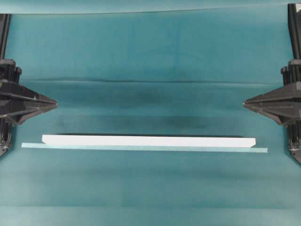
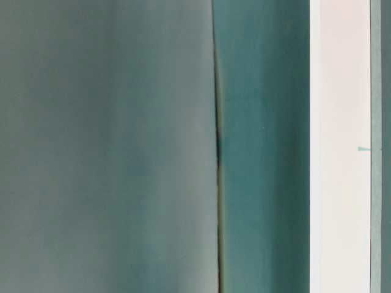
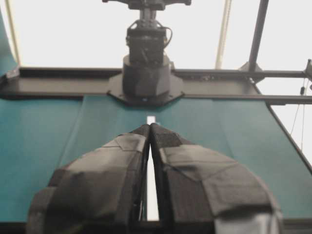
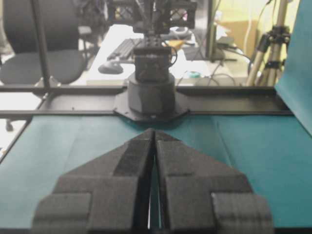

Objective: Lift a wooden board with both hands.
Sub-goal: 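Move both grippers down over the white board near each end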

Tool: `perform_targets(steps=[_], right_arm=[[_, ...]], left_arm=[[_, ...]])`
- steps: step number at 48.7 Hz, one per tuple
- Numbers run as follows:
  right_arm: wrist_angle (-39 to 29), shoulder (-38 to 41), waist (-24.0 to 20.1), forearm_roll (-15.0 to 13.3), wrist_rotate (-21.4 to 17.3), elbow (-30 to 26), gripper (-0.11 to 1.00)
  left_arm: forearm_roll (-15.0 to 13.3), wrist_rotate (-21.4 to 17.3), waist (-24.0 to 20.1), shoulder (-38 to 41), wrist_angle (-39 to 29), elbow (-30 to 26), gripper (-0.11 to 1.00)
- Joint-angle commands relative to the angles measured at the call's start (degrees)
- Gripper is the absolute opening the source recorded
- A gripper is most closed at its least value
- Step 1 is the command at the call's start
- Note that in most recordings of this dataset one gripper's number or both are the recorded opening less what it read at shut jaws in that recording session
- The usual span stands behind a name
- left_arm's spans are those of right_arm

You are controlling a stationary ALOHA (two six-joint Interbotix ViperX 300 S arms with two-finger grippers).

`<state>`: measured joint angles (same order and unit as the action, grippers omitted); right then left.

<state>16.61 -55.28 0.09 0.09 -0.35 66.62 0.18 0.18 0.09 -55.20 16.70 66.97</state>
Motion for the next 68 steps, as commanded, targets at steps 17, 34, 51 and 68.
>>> perform_targets(steps=[17,34,51,68], right_arm=[[-28.21,5.89,2.46,6.77,-1.93,-9.14,0.01],[-44.82,18.46,3.52,7.47,-10.99,-19.42,0.01],[-59.68,33.75,2.72,5.27,-10.9,-31.03,0.01],[-70.66,43.24,0.26,0.26,-8.0,-37.62,0.01]], left_arm=[[0.7,5.19,0.79,3.34,-20.57,-10.28,-0.01],[1.05,3.52,1.05,14.15,-34.19,-19.25,-0.01],[1.05,5.1,1.41,25.75,-50.01,-27.6,-0.01],[1.05,8.61,0.62,35.77,-64.95,-34.8,-0.01]])
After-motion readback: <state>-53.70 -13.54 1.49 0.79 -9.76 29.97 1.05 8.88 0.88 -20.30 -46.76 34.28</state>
